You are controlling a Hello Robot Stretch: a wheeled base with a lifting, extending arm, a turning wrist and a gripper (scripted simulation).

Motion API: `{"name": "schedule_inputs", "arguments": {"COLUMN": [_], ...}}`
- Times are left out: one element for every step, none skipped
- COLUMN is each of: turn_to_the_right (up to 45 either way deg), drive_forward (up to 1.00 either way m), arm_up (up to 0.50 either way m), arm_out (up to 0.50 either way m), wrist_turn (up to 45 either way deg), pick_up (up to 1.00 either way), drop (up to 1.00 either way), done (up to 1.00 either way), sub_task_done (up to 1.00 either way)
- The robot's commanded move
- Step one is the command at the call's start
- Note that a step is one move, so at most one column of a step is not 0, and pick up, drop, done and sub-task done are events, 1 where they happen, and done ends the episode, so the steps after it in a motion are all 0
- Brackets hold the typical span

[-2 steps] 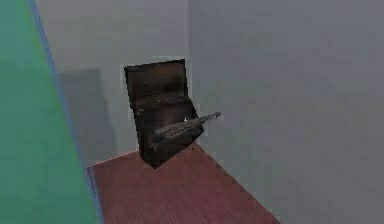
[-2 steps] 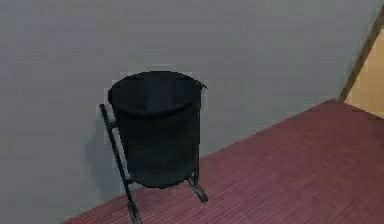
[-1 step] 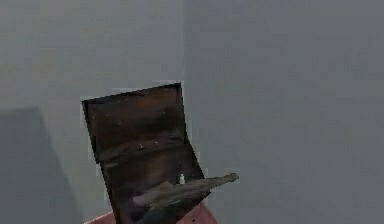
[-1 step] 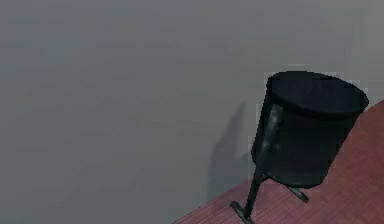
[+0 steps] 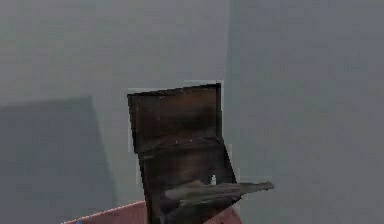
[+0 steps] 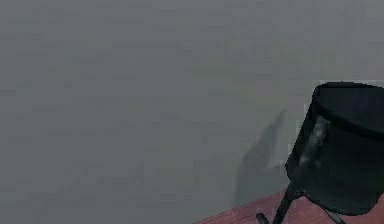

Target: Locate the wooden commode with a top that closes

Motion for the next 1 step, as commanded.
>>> {"name": "schedule_inputs", "arguments": {"turn_to_the_right": [0.0], "drive_forward": [0.00], "arm_up": [0.00], "arm_out": [0.00], "wrist_turn": [0.0], "pick_up": [0.00], "drop": [0.00], "done": [1.00], "sub_task_done": [0.00]}}
